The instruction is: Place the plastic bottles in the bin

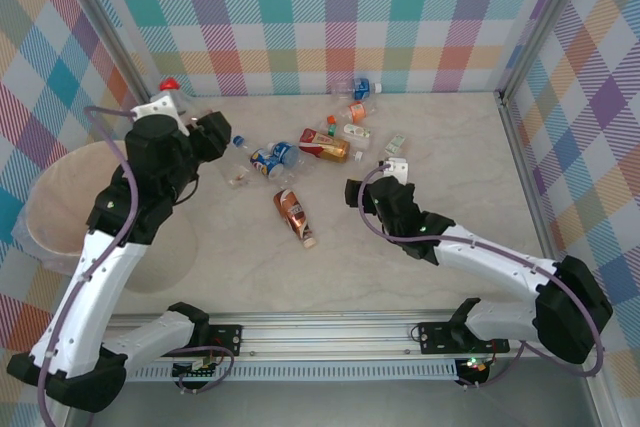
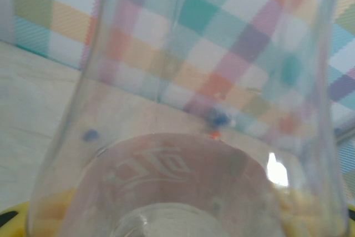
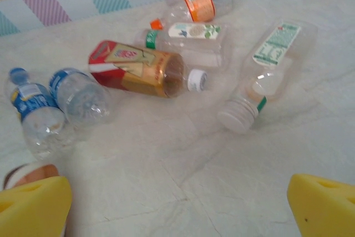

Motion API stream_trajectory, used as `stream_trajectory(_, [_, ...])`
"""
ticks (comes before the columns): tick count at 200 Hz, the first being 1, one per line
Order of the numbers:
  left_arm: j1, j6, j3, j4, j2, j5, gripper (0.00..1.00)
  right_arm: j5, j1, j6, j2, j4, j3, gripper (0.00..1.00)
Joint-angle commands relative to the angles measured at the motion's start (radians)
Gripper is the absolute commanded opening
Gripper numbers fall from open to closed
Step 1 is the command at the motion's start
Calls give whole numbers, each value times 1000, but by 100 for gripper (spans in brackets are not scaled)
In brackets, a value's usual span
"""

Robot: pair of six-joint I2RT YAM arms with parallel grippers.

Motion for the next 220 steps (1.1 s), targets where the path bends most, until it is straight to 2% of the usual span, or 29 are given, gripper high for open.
stream_trajectory(1, [9,129,86,-80,-27,-190,56,26,-6,25,13,-45,58,100])
stream_trajectory(30, [9,237,125,-80,-52,-395,56,26,-6,8,14,-39,56,100])
stream_trajectory(52, [13,339,112,-41,-53,-595,56,25,-7,8,17,-39,54,100])
stream_trajectory(69, [49,398,85,-5,-42,-703,56,25,-7,8,19,-40,54,100])
stream_trajectory(115, [248,345,62,-92,-7,-666,56,24,-9,-7,17,-46,64,100])
stream_trajectory(143, [386,262,59,-199,7,-508,57,24,-9,-4,13,-54,63,100])
stream_trajectory(186, [463,210,21,-289,27,-374,59,20,-9,3,16,-62,62,100])
stream_trajectory(220, [544,232,-2,-331,50,-383,59,19,-10,-7,19,-67,68,100])
